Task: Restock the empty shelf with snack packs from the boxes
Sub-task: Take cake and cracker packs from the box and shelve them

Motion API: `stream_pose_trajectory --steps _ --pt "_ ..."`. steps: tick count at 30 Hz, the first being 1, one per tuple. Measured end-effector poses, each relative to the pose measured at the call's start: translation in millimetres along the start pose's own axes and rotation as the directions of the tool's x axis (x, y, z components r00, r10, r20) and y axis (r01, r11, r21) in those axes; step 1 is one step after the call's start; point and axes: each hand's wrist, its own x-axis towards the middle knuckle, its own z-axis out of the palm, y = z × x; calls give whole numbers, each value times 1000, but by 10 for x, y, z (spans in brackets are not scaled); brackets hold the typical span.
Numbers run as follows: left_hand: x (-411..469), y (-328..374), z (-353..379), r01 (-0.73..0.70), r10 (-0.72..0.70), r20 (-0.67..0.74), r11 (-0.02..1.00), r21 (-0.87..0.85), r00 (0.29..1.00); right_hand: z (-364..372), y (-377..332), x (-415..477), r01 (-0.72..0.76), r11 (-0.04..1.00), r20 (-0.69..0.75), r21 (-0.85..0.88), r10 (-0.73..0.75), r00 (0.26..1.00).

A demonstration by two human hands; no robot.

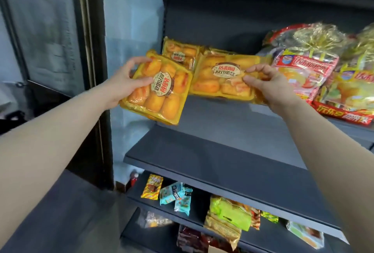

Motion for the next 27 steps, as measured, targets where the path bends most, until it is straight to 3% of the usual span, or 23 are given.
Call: stream_pose_trajectory --steps 8,19,22,27 --pt "916 54 -442 42 -41 -152 999 4 988 585 144 1127 82 994 -94 70 -75 993" --pt "1851 -243 -687 125 -122 -177 992 6 977 1615 656 2552 129 978 29 -161 -125 992" --pt "2007 -320 -730 134 -130 -147 991 20 980 1699 828 2750 65 915 128 -398 -15 992" --pt "2191 -398 -682 126 -124 -70 992 28 990 1756 857 2827 84 763 113 -641 -15 994"
